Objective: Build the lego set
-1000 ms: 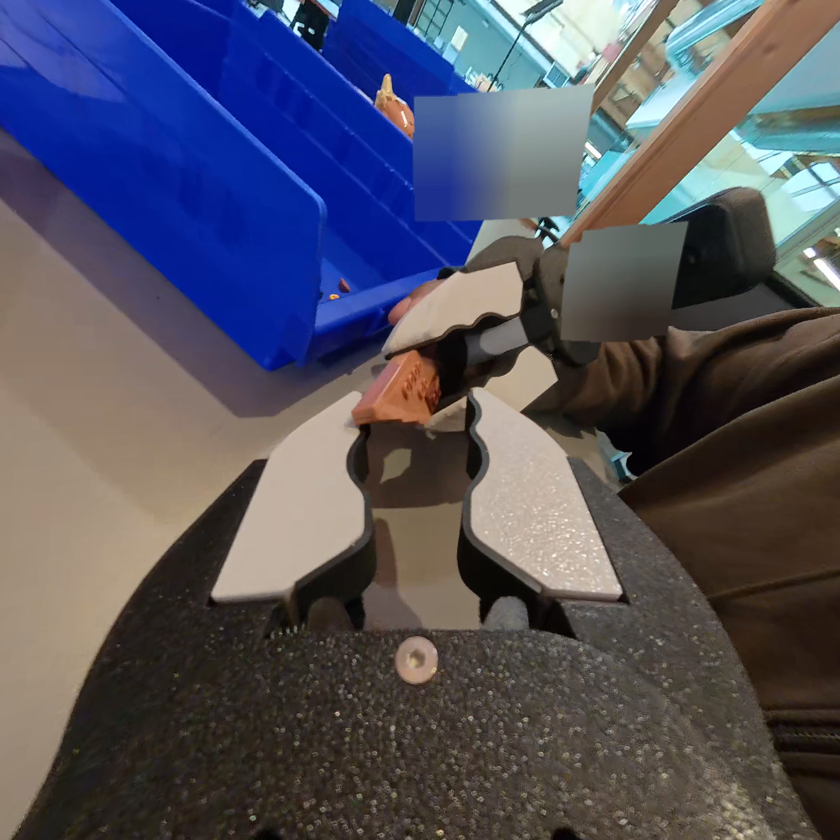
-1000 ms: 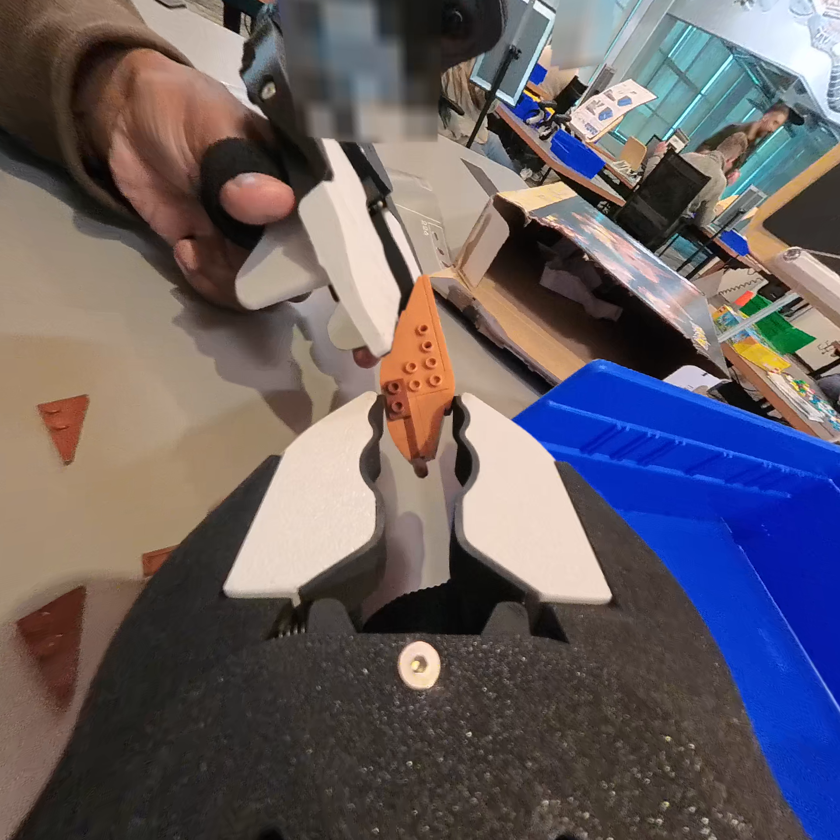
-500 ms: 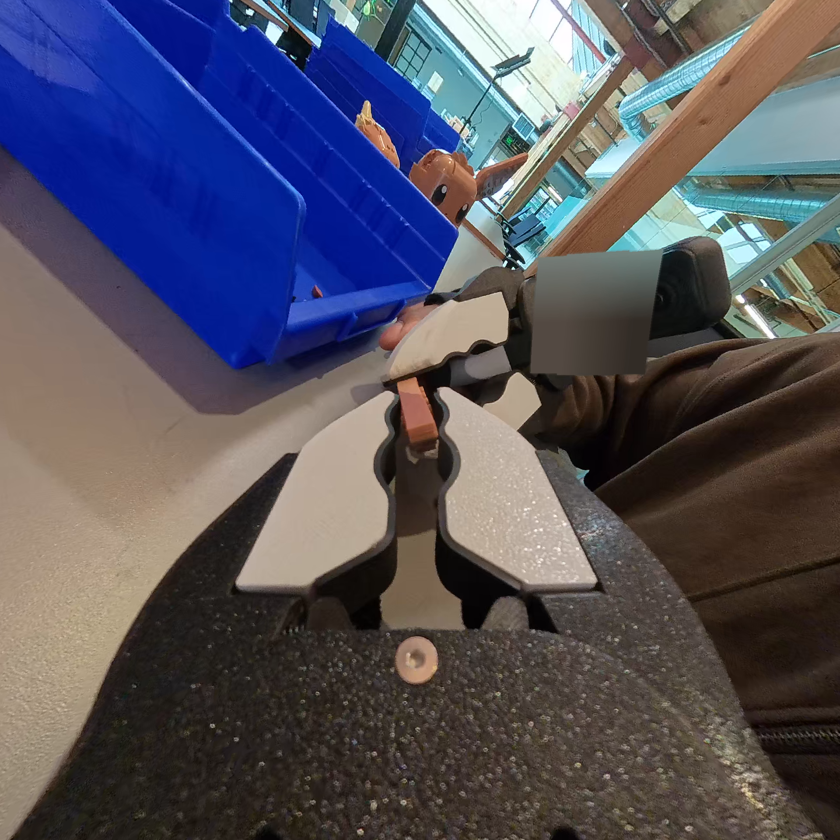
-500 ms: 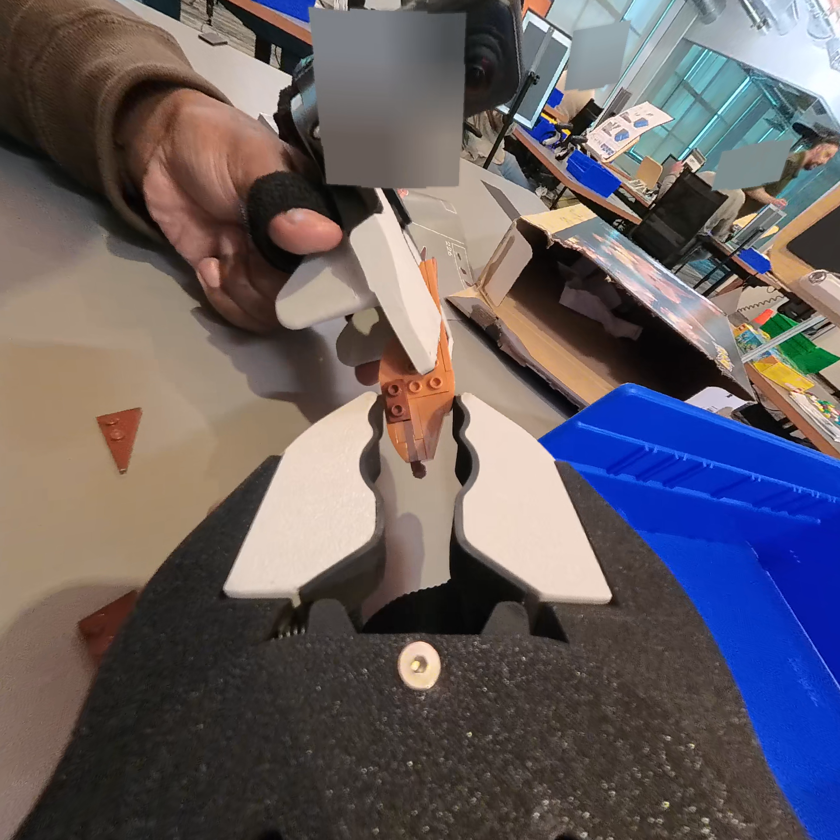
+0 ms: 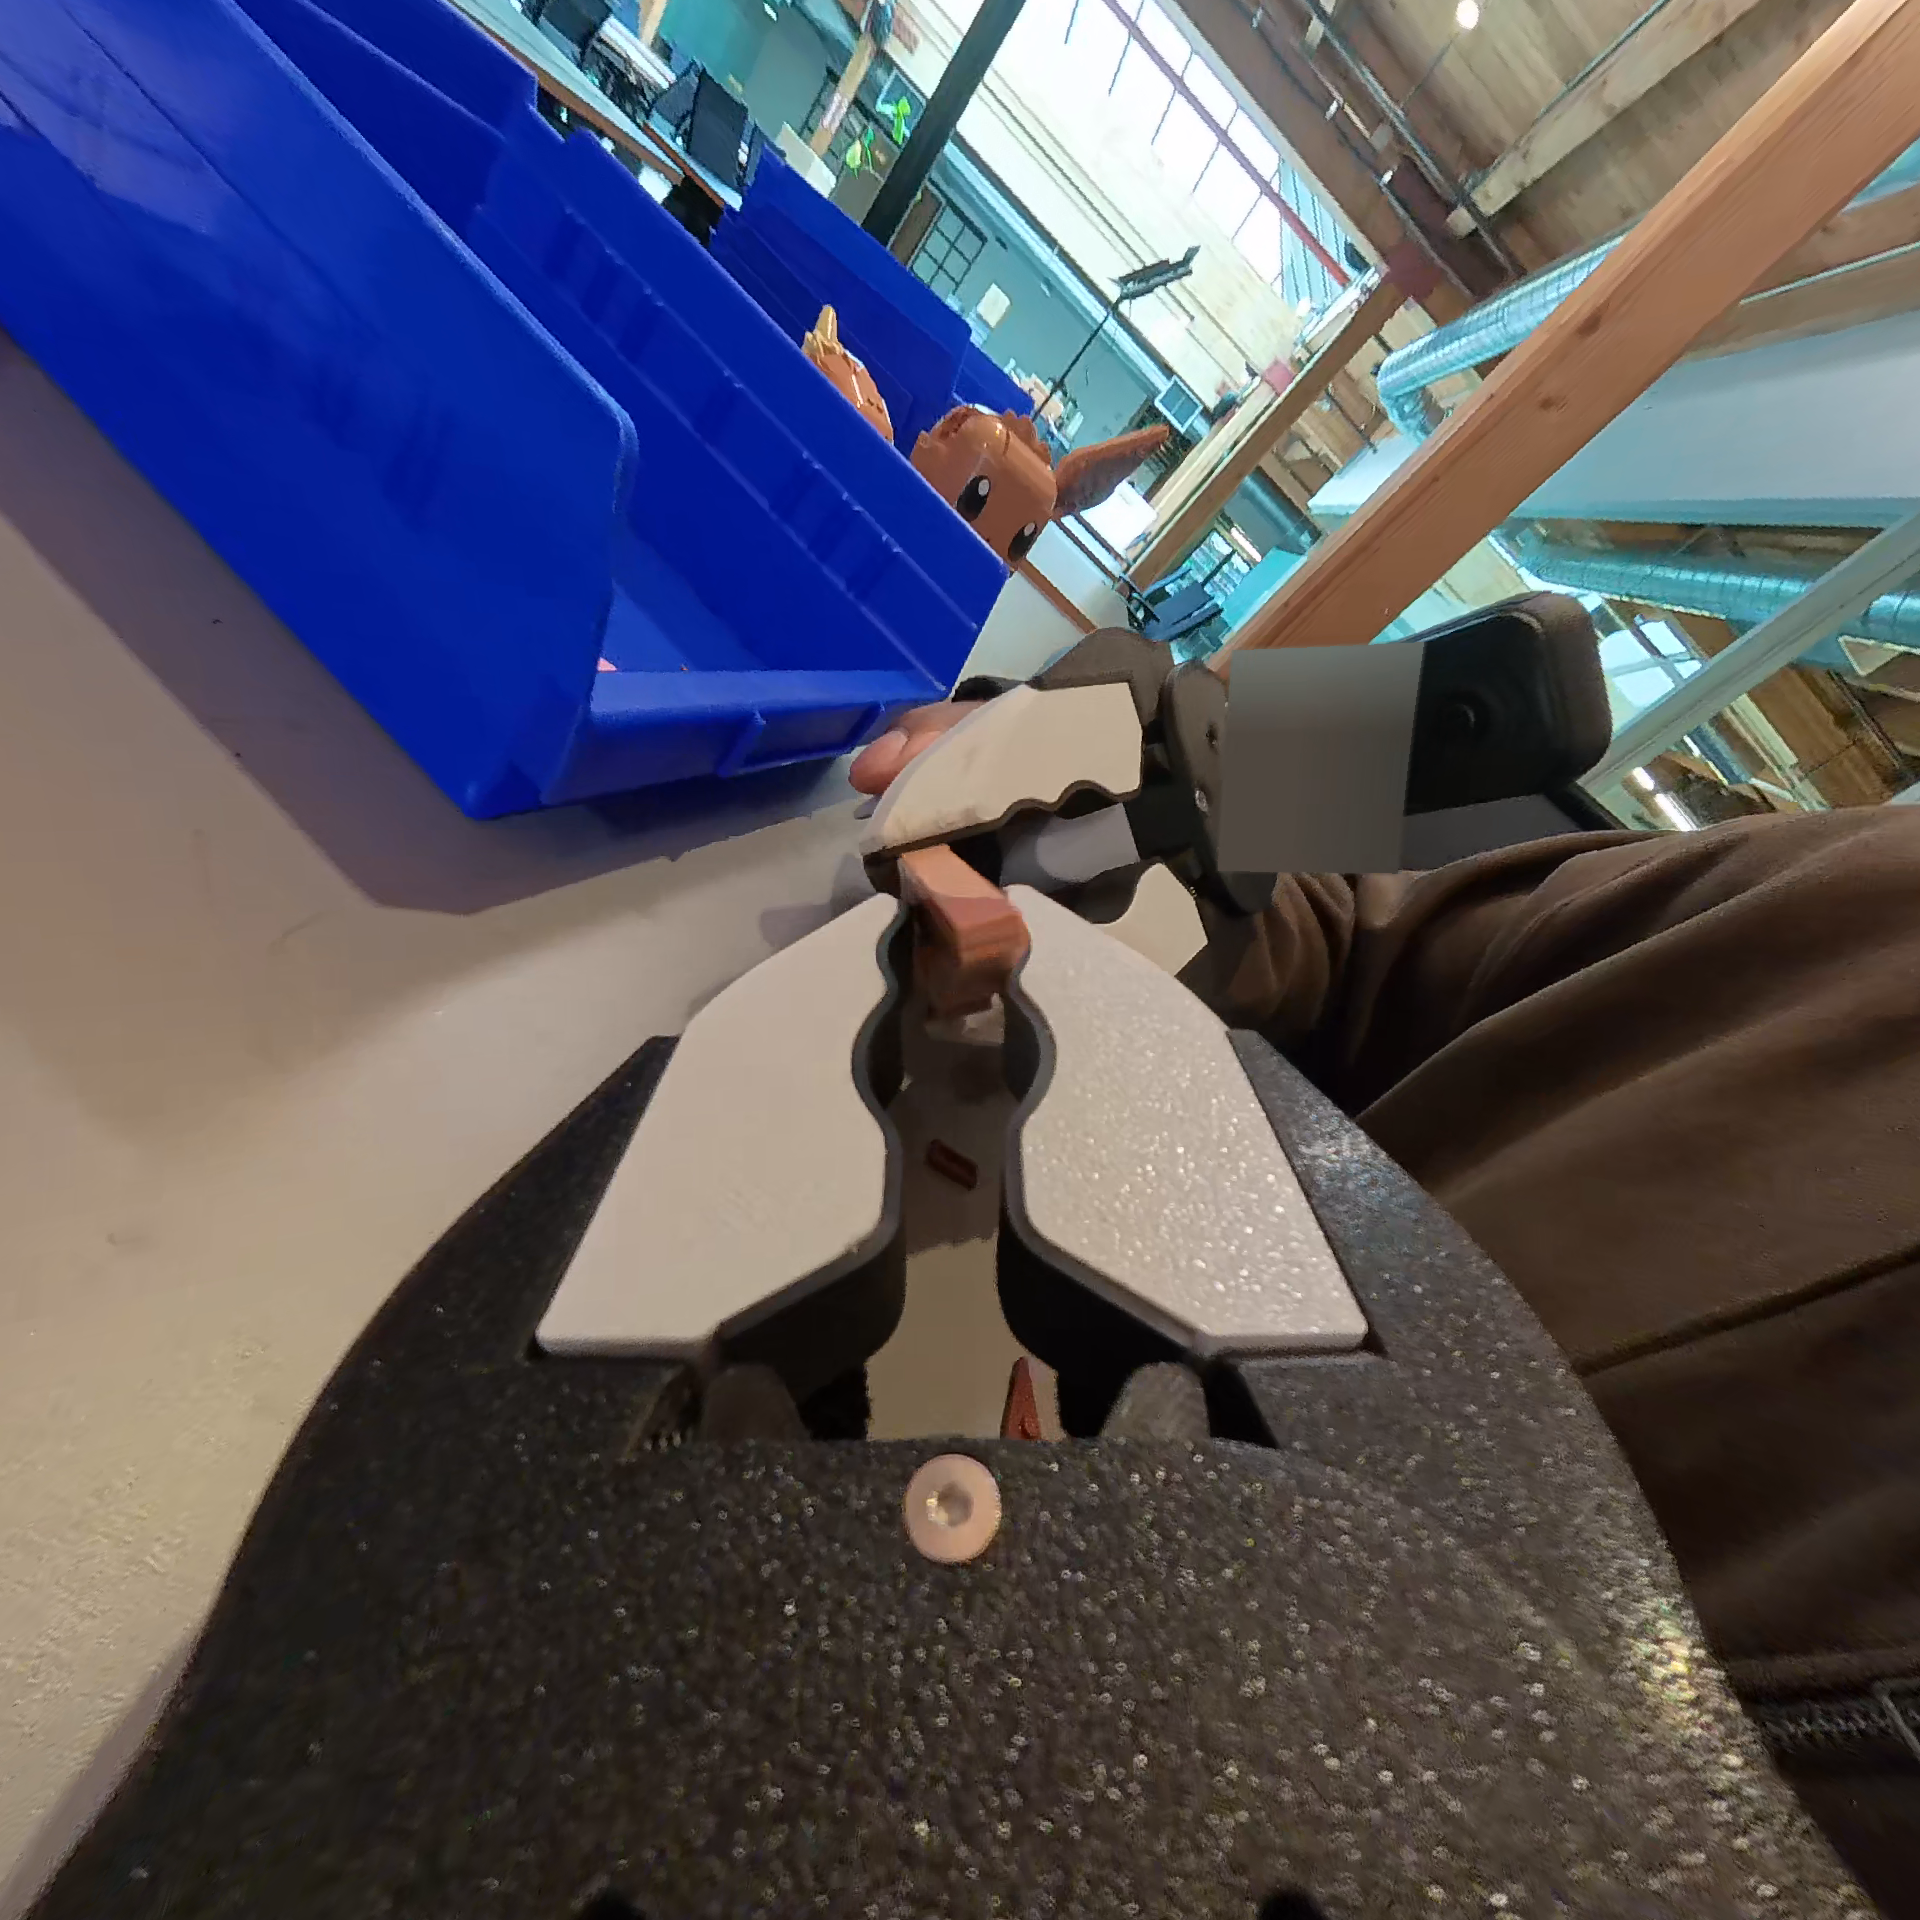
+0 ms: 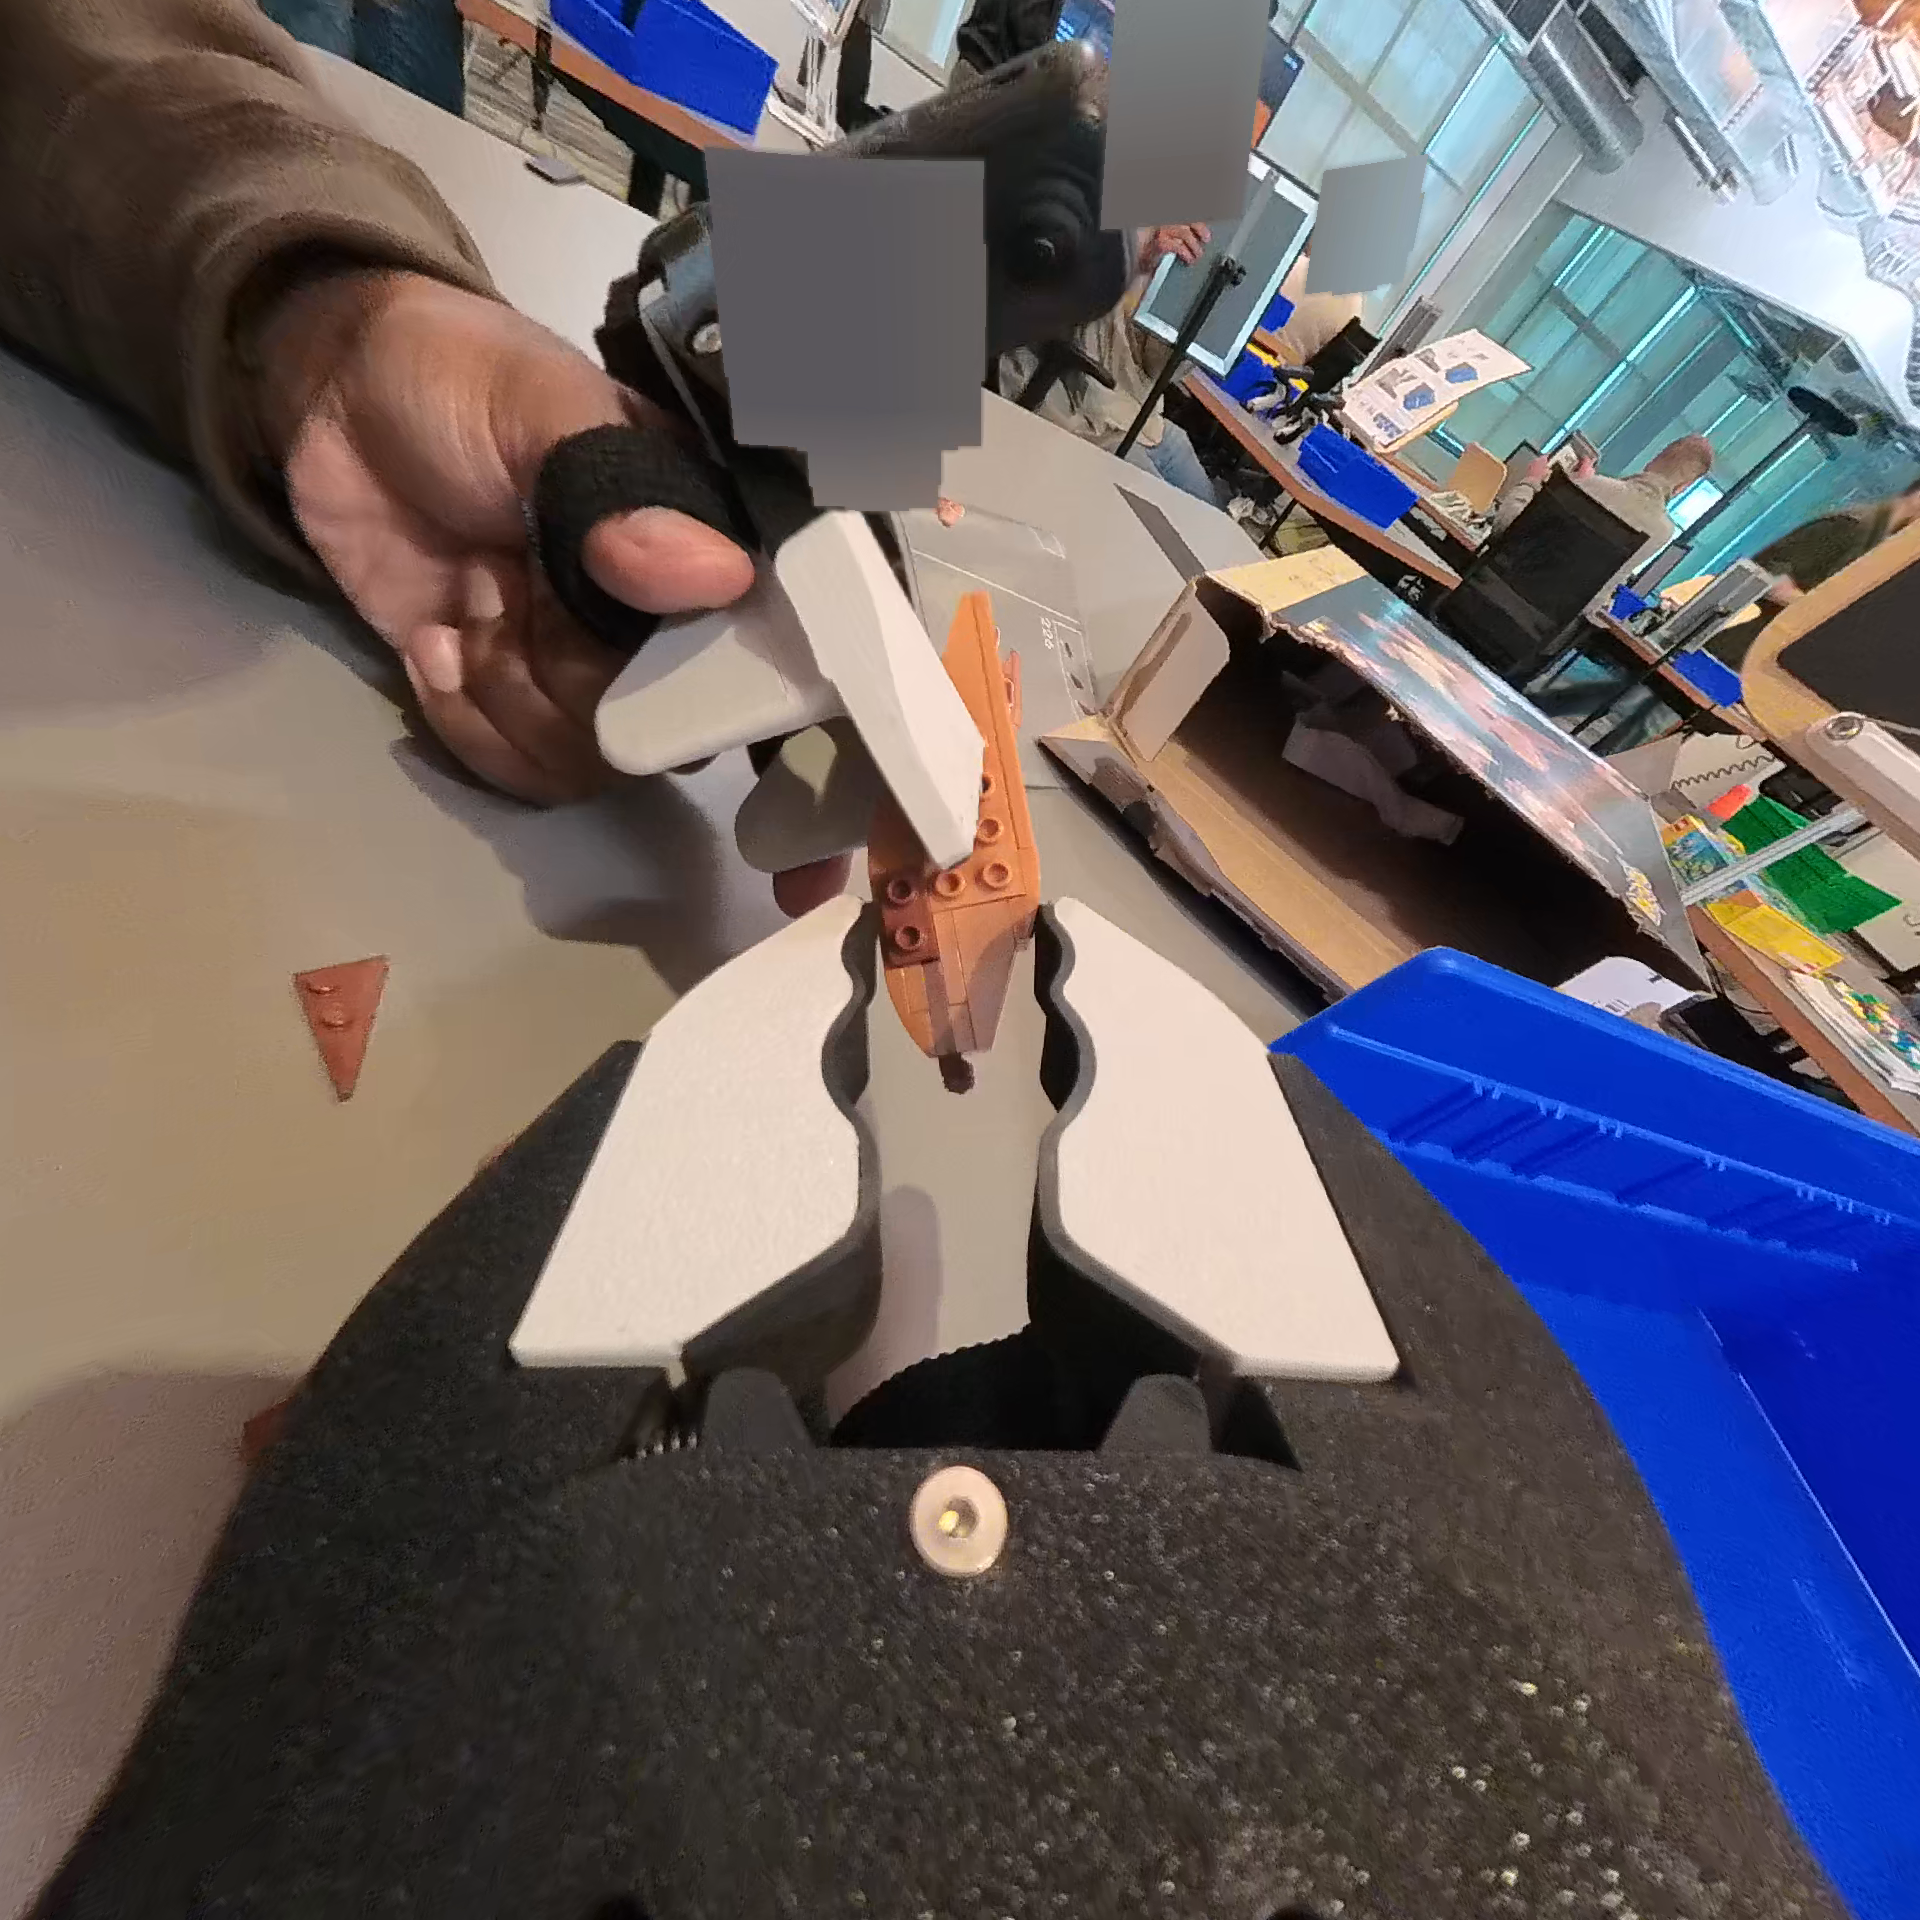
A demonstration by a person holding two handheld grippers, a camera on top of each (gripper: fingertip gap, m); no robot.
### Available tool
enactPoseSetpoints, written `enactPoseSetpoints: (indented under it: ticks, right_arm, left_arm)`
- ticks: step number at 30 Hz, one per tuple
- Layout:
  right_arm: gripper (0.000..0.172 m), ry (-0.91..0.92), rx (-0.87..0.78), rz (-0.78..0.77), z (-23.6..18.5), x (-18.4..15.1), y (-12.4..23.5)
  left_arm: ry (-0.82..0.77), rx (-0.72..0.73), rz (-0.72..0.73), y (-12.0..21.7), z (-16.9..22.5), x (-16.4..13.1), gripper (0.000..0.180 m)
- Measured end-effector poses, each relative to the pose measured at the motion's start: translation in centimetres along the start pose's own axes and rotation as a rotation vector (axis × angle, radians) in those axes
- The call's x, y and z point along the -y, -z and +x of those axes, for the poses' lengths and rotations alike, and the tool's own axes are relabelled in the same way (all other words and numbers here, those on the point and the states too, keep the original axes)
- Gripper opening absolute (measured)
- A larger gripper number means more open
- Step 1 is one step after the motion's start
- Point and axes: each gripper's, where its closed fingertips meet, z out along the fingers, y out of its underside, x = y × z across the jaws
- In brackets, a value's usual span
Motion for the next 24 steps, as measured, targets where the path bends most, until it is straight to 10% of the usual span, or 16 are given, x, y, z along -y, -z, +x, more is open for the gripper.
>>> enactPoseSetpoints:
  ticks: [24]
  right_arm:
    - [0.041,0.011,0.034,0.033,-0.23,0.75,-0.09]
  left_arm:
    - [0.057,-0.02,0.103,0.89,0.22,1.05,0.01]
